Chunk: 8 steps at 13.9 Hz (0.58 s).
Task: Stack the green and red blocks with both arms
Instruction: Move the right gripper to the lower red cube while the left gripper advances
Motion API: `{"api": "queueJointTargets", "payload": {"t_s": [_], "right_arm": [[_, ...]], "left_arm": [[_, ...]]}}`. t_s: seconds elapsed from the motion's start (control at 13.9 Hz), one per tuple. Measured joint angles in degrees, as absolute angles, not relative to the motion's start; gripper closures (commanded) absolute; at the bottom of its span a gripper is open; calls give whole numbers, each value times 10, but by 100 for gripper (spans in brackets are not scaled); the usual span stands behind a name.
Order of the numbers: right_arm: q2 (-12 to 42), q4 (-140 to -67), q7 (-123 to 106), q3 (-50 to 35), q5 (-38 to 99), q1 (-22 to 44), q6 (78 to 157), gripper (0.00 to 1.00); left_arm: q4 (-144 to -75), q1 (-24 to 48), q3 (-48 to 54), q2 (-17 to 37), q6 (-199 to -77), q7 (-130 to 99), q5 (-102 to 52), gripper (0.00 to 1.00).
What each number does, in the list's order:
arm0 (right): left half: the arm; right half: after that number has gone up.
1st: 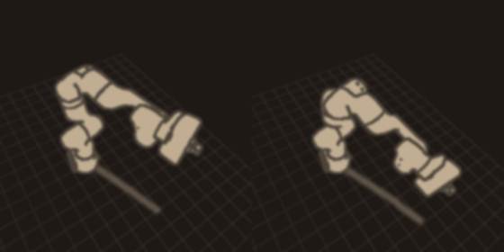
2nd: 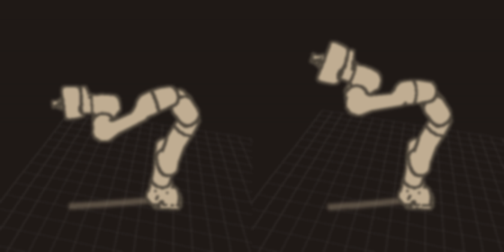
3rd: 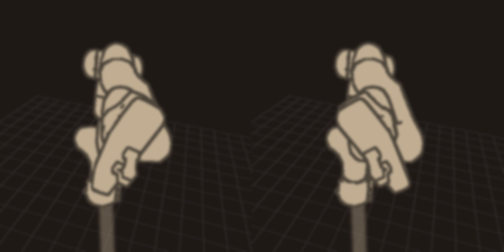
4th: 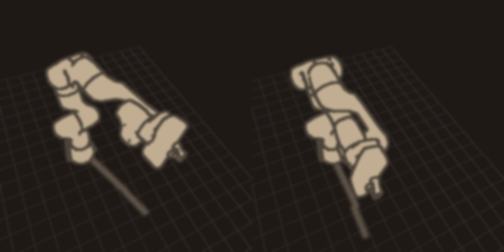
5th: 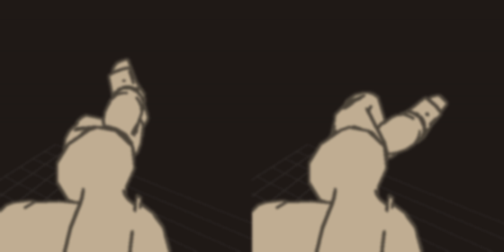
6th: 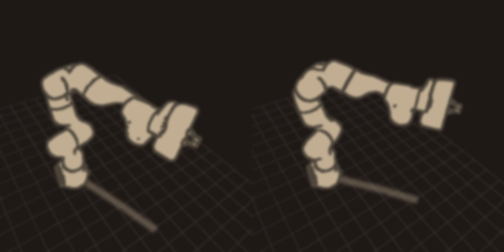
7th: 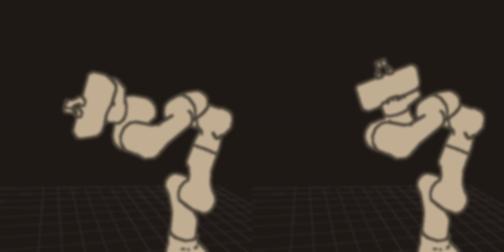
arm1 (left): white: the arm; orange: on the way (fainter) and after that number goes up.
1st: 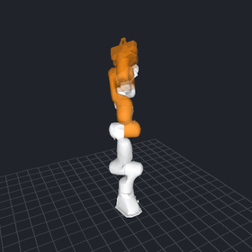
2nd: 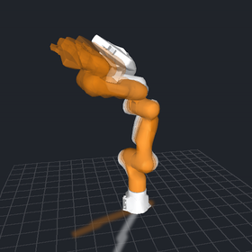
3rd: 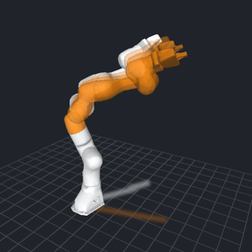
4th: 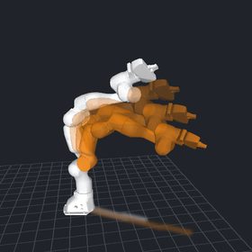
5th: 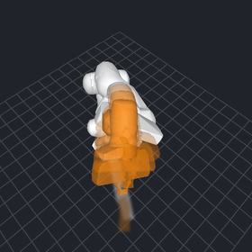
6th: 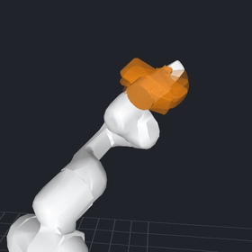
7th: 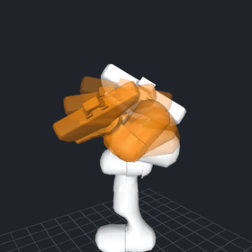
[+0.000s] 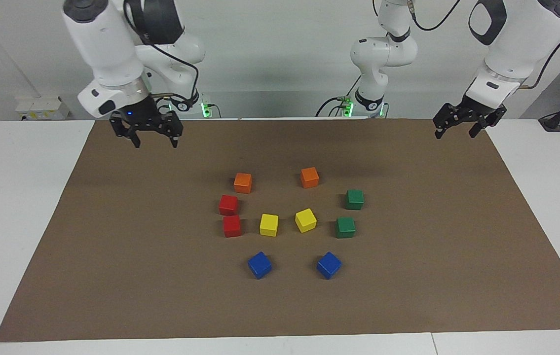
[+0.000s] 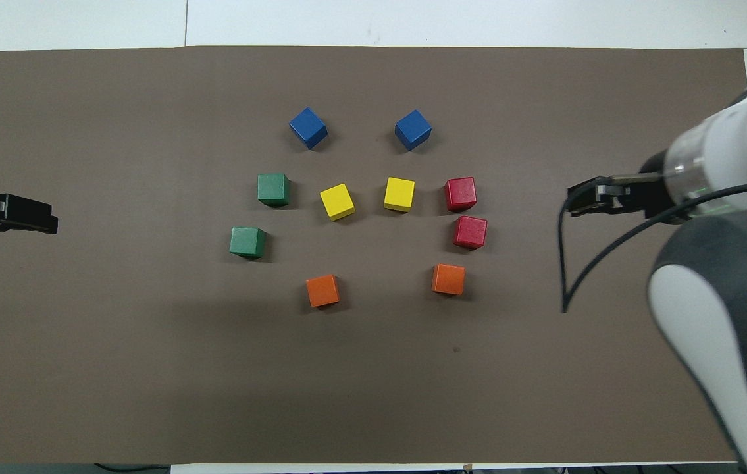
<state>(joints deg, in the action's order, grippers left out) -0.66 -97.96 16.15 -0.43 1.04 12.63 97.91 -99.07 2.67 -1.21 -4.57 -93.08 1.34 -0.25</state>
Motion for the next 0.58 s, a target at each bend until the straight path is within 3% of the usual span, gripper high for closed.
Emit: {"api": "queueJointTargets", "payload": {"t_s": [0.29, 0.58], "right_arm": [[27, -993, 257, -7, 10, 200, 1032, 0], [60, -1011, 273, -6, 10, 206, 1087, 0]], "left_arm": [[-1015, 27, -10, -55, -953, 13, -3, 0], [-1067, 71, -3, -63, -1016, 1, -17, 0]]}}
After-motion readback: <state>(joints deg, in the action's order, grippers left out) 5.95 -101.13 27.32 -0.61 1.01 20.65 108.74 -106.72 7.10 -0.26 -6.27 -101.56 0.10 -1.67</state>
